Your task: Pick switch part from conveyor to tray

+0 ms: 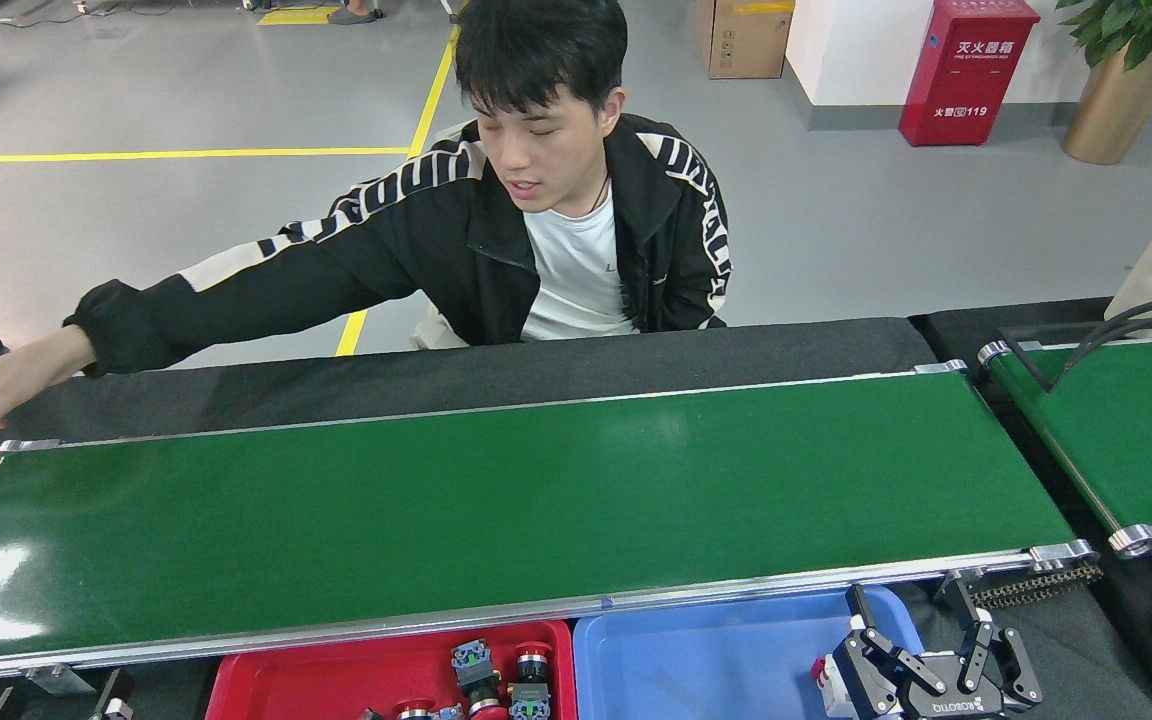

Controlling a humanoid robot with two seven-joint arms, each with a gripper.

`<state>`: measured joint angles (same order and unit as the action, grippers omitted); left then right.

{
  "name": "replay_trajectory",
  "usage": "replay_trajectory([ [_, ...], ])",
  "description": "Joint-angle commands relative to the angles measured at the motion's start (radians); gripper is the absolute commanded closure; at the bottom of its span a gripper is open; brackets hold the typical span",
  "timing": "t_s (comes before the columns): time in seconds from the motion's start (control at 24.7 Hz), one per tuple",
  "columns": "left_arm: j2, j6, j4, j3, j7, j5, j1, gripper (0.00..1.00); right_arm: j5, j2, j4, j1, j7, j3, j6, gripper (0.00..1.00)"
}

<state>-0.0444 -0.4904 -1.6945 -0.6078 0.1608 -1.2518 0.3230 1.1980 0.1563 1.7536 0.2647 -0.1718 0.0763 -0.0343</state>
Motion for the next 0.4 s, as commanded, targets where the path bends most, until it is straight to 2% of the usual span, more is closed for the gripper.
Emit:
replay_trajectory([
  [0.0, 0.008, 0.009, -0.016, -0.003, -0.009, 0.000, 0.001, 0.00, 0.002, 0.008, 0.015, -0.001, -0.014, -0.004, 0.004, 0.00],
  [0.24, 0.046, 0.016, -0.019, -0.003, -0.070, -0.084, -0.007, 0.01, 0.002, 0.008, 0.015, 0.002, -0.015, -0.004, 0.004, 0.00],
  [0.36, 0.051, 0.010, -0.027, -0.001, -0.070, -0.086, -0.007, 0.01, 0.002, 0.006, 0.015, 0.008, -0.031, -0.004, 0.004, 0.00],
])
